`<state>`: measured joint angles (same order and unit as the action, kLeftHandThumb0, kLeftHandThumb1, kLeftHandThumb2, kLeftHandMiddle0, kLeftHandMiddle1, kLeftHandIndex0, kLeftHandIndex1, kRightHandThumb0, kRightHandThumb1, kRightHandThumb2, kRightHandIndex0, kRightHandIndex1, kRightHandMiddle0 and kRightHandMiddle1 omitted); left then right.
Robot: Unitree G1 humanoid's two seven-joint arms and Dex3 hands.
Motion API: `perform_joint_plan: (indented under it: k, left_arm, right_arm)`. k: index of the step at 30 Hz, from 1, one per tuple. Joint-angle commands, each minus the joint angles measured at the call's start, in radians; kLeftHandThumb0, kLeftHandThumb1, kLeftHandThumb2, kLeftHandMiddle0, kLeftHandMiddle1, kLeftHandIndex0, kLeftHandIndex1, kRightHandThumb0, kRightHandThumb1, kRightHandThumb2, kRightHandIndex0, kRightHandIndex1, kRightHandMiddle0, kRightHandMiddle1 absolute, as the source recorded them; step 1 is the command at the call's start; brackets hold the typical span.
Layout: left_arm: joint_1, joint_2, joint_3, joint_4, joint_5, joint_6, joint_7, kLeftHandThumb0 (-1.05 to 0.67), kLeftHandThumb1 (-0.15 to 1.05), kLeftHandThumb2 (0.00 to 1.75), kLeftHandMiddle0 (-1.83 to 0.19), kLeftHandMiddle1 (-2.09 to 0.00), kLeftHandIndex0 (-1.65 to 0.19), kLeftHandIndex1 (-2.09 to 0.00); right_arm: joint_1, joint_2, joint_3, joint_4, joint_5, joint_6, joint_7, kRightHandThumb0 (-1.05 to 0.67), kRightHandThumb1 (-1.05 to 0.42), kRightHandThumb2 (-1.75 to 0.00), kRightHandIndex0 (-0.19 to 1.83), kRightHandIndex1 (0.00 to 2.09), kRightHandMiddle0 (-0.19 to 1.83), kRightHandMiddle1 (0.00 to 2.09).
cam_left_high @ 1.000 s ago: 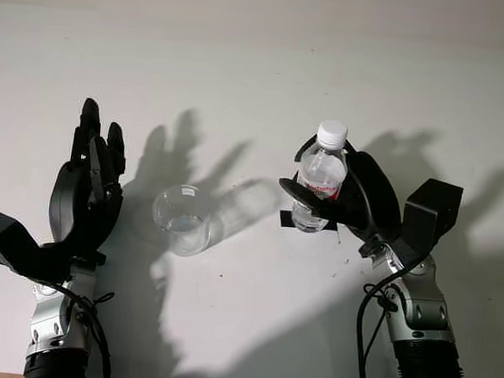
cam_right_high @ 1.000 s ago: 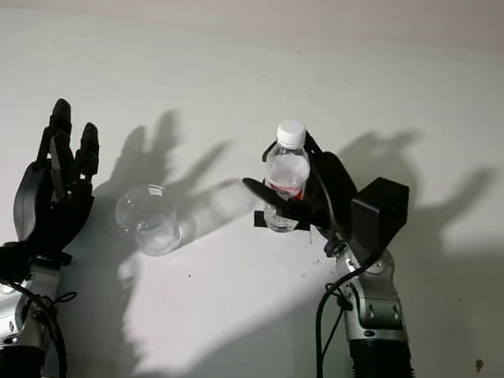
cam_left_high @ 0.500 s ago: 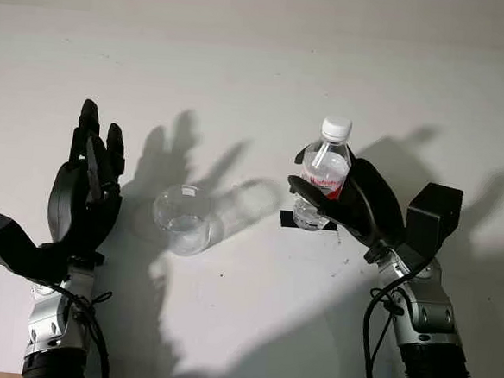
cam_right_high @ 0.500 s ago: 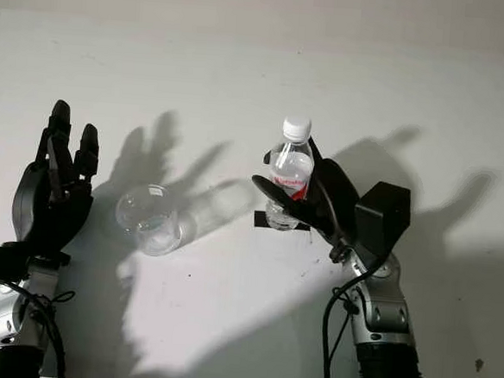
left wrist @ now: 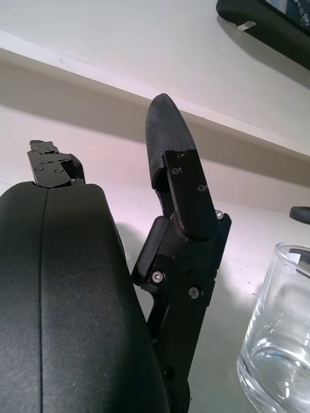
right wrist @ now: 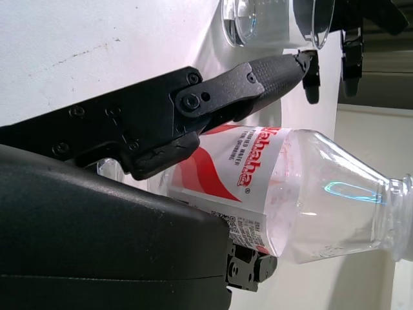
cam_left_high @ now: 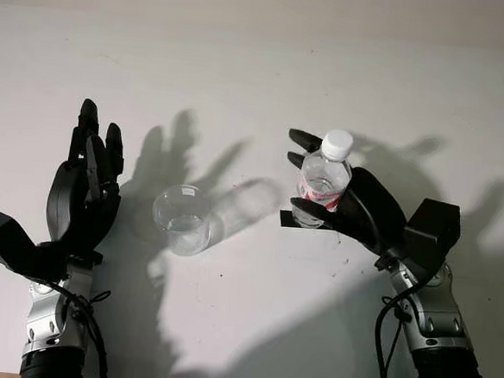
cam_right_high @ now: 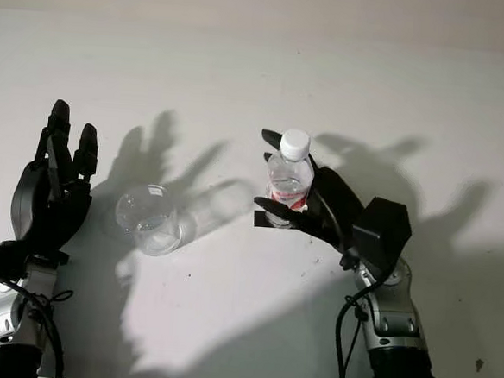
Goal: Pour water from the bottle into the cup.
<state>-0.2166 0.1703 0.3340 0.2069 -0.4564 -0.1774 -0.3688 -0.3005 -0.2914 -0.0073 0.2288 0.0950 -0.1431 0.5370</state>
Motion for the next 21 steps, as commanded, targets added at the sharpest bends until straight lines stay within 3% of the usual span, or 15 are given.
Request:
perform_joint_plan:
  k: [1, 21]
  left_arm:
    - [0.0, 0.008, 0.001, 0.004, 0.008, 0.0, 0.002, -0.71, 1.05, 0.62, 0.19, 0.0, 0.19, 0.0]
    - [0.006, 0.001, 0.008, 0.008, -0.01, -0.01, -0.013, -0.7, 1.05, 0.61, 0.19, 0.0, 0.19, 0.0]
  right_arm:
    - [0.023, -0.01, -0.005, 0.005, 0.001, -0.015, -0.005, -0.92, -0.95, -0.05, -0.19, 0.0, -0.19, 0.0]
    - [0.068, 0.064, -0.059, 0.123, 0.07, -0.118, -0.079, -0.95, -0.98, -0.06, -0.19, 0.0, -0.19, 0.0]
